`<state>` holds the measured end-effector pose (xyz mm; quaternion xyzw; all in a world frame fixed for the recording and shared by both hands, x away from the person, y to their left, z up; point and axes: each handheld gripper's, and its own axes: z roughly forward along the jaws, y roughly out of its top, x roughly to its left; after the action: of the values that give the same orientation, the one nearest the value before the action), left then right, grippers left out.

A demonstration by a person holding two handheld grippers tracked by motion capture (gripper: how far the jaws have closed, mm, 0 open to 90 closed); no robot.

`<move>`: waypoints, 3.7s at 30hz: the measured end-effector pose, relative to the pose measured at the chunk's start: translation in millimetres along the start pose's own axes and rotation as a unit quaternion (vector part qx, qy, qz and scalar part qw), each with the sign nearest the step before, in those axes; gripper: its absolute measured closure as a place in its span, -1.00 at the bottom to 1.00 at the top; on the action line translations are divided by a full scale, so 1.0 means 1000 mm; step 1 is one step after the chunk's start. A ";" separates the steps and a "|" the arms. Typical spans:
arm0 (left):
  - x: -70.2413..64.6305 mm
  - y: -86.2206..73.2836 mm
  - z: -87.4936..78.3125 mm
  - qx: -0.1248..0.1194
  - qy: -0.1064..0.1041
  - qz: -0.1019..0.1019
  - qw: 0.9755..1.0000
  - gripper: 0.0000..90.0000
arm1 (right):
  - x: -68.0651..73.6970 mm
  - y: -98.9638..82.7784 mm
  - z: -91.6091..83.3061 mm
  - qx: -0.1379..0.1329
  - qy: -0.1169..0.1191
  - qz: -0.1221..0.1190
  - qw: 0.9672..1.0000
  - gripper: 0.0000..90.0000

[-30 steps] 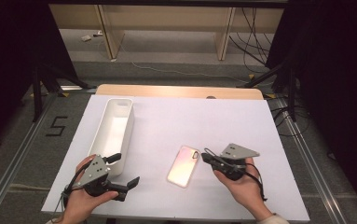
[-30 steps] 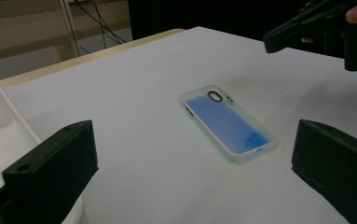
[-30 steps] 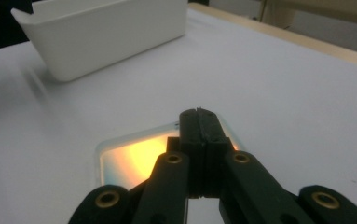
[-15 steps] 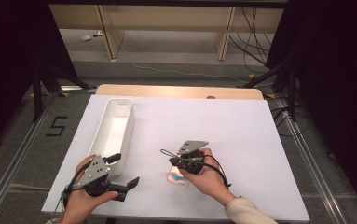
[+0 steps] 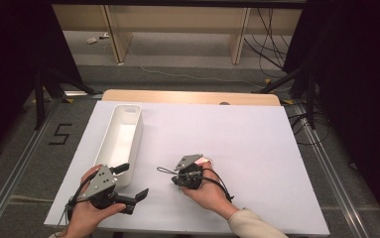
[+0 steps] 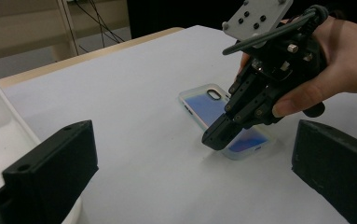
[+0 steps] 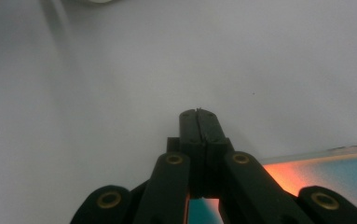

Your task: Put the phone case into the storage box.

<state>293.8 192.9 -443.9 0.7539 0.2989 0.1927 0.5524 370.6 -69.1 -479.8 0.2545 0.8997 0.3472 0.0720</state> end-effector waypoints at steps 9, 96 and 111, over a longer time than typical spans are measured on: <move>0.001 0.000 0.000 0.000 -0.001 0.002 1.000 -1.00 | 0.003 -0.002 0.004 0.017 0.006 -0.008 1.000 1.00; 0.000 -0.001 0.001 -0.002 0.001 -0.008 1.000 -1.00 | -0.058 -0.006 -0.114 -0.071 -0.066 0.108 0.989 0.21; 0.000 0.002 0.003 0.000 0.000 -0.009 1.000 -1.00 | -0.064 0.009 -0.114 -0.101 -0.076 0.130 0.984 0.01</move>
<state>296.1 190.0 -443.5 0.7511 0.3057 0.1878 0.5541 393.9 -162.9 -391.7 0.3859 0.8116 0.4221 0.1194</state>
